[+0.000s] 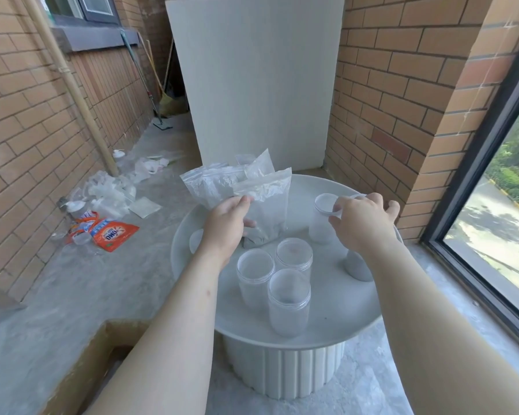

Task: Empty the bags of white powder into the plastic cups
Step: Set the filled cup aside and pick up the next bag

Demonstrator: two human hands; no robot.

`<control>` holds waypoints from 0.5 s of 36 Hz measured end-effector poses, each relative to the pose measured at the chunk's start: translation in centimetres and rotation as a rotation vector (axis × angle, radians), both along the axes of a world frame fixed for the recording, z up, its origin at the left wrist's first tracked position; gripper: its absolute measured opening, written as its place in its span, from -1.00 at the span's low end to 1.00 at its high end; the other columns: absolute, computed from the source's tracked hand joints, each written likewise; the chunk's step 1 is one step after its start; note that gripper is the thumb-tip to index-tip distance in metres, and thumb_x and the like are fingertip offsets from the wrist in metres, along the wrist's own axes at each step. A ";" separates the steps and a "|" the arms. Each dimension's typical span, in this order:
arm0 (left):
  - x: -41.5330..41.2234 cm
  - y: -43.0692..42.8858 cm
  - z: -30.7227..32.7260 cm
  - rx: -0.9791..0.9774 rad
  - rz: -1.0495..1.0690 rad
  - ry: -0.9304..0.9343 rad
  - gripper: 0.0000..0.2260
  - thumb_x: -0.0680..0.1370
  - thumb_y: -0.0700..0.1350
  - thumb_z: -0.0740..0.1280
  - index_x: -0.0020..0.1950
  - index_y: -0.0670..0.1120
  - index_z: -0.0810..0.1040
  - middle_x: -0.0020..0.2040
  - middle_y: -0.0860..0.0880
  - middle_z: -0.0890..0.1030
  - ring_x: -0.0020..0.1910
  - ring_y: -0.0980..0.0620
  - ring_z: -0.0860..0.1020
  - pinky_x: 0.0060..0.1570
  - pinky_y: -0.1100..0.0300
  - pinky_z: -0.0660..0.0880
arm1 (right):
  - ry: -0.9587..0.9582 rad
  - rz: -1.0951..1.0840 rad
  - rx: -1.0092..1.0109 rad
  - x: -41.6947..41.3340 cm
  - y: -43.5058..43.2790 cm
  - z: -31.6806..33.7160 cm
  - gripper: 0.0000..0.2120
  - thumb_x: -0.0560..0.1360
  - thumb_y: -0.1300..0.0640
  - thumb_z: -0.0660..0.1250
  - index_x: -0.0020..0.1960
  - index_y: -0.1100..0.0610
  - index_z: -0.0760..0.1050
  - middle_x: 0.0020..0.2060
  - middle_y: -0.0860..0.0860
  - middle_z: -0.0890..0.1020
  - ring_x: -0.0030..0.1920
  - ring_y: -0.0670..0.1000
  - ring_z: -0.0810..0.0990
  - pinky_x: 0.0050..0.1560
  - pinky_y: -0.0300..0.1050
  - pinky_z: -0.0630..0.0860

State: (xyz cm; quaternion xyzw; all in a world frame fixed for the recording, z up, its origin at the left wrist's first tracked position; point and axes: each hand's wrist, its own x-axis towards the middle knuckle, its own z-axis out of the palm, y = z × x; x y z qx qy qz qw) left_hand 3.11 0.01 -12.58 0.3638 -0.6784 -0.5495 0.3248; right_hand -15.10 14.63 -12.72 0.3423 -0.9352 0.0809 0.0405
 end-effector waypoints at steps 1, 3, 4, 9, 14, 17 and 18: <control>-0.1 0.0 0.0 0.005 0.000 0.012 -0.81 0.64 0.02 0.24 0.09 0.05 0.65 -0.11 0.10 0.67 -0.10 0.02 0.65 -0.06 0.11 0.47 | -0.001 0.001 -0.001 0.0 0.0 0.0 -0.75 0.65 -0.06 0.20 0.28 -0.06 0.50 0.17 0.06 0.58 0.35 0.18 0.29 0.41 0.26 0.08; -0.3 0.1 0.1 0.011 -0.007 0.041 -0.81 0.66 -0.03 0.23 0.11 0.02 0.65 0.02 0.06 0.67 -0.11 0.04 0.64 -0.14 0.19 0.49 | -0.003 0.003 -0.005 -0.1 0.0 0.0 -0.74 0.66 -0.07 0.20 0.29 -0.06 0.50 0.16 0.06 0.60 0.36 0.18 0.29 0.41 0.27 0.07; -0.3 0.1 0.1 0.016 -0.011 0.056 -0.80 0.66 -0.06 0.22 0.11 0.00 0.64 0.08 0.03 0.66 -0.12 0.06 0.64 -0.17 0.21 0.49 | -0.004 0.002 -0.003 -0.2 0.0 -0.1 -0.74 0.66 -0.07 0.19 0.29 -0.06 0.49 0.15 0.06 0.61 0.36 0.18 0.29 0.42 0.28 0.06; -0.3 -0.2 -0.1 0.068 0.002 0.113 -0.80 0.66 -0.10 0.23 0.14 -0.05 0.64 0.18 0.04 0.64 -0.05 0.07 0.64 0.01 0.12 0.55 | -0.025 -0.020 0.059 -0.3 0.1 -0.2 -0.72 0.67 -0.06 0.14 0.30 -0.03 0.47 0.17 0.06 0.59 0.35 0.21 0.28 0.43 0.34 0.04; -0.1 -0.4 0.1 0.093 0.025 0.140 -0.84 0.65 -0.12 0.26 0.04 0.01 0.65 0.00 0.10 0.66 0.09 -0.04 0.65 0.17 0.05 0.57 | -0.018 0.007 0.048 -0.2 -0.2 -0.3 -0.73 0.68 -0.05 0.12 0.28 -0.04 0.49 0.19 0.05 0.57 0.34 0.18 0.27 0.43 0.32 0.04; 0.1 -0.6 0.2 0.117 0.055 0.168 -0.84 0.64 -0.16 0.27 0.05 -0.04 0.65 -0.03 0.04 0.67 0.07 -0.04 0.64 0.20 0.01 0.56 | -0.009 0.053 0.052 0.3 -0.6 -0.2 -0.74 0.68 -0.07 0.13 0.28 -0.08 0.49 0.16 0.04 0.59 0.36 0.16 0.27 0.43 0.32 0.04; 0.1 -0.6 0.2 0.122 0.067 0.178 -0.84 0.64 -0.18 0.27 0.08 -0.08 0.65 -0.02 0.02 0.67 0.07 -0.04 0.64 0.20 0.01 0.57 | -0.010 0.072 0.054 0.5 -0.7 -0.1 -0.75 0.68 -0.08 0.13 0.28 -0.09 0.48 0.17 0.03 0.59 0.35 0.16 0.27 0.42 0.31 0.05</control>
